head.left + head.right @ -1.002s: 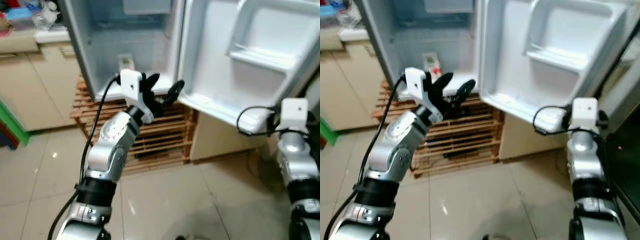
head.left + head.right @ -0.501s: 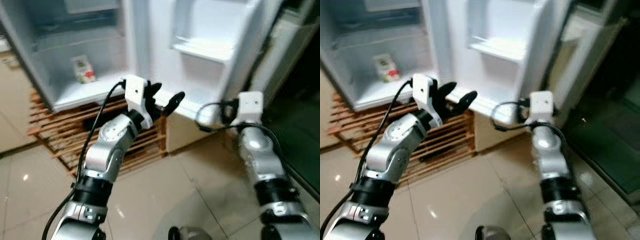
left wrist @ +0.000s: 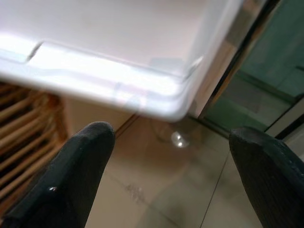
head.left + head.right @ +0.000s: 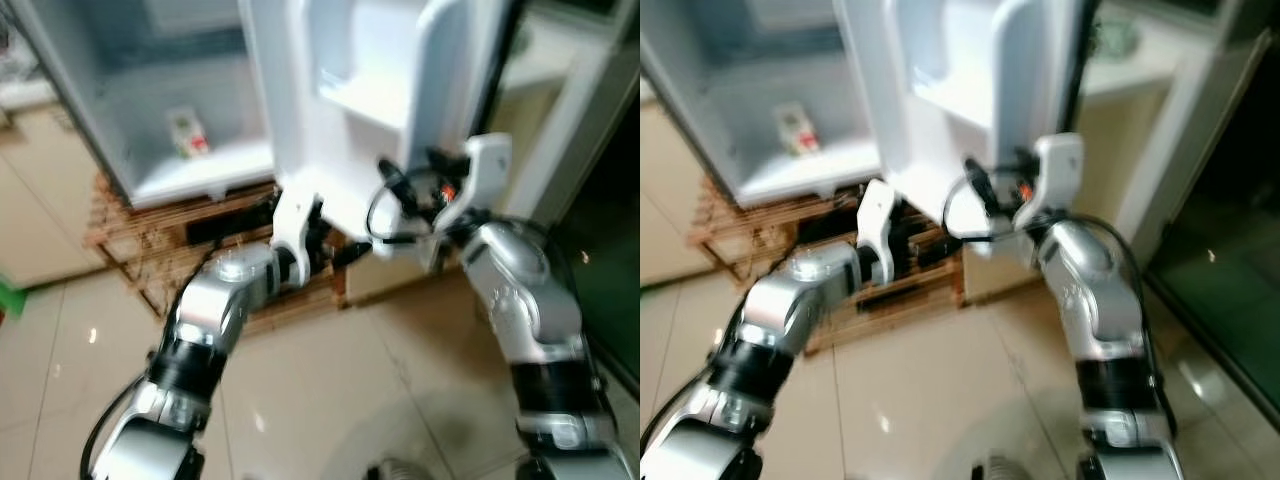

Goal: Restocking fridge

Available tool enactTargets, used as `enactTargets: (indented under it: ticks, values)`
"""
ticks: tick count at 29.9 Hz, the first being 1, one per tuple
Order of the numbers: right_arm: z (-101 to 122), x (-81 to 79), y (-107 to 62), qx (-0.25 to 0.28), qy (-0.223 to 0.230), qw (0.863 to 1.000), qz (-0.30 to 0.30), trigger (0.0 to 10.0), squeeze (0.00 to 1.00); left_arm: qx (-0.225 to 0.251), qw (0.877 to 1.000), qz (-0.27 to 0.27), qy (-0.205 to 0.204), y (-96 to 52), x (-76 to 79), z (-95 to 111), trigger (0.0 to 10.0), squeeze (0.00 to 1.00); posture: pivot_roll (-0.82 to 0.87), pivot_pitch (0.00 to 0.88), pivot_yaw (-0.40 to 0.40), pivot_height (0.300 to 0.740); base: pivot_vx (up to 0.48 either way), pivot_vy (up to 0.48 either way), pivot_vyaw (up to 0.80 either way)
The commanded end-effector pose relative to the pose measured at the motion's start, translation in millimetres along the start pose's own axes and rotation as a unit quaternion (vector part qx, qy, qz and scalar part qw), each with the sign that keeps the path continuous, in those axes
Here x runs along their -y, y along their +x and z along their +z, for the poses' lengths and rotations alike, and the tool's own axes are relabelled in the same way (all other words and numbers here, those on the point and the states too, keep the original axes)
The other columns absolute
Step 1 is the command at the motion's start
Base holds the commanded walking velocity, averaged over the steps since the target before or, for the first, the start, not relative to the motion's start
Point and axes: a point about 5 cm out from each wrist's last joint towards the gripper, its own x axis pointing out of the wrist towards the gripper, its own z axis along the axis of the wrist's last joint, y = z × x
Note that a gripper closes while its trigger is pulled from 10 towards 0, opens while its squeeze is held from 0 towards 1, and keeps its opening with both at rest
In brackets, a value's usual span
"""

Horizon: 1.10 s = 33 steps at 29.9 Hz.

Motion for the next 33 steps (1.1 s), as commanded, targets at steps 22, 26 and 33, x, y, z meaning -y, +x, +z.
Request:
enactTargets:
  ticks: [22,26,33]
  values:
    - [-33,135.0,-94.7,-0.226,-0.16,0.883,-0.378,10.0,0.0,-0.109,0.988,0.054,0.094,-20.9,-34.4,-42,10.0,0.0,-0.24,0.0,0.062,0.74,0.0,0.0,0.0]
    - [-22,152.9,-106.9,-0.217,-0.234,0.843,-0.433,10.0,0.0,-0.133,0.984,0.042,0.11,-20.7,-31.6,-51,10.0,0.0,-0.25,0.013,0.064,0.74,0.0,0.0,0.0]
    - [26,168.8,-64.6,-0.14,-0.387,0.789,-0.457,10.0,0.0,-0.153,0.981,0.048,0.112,-32.9,-35.3,-57,10.0,0.0,-0.19,0.1,0.106,0.74,0.0,0.0,0.0]
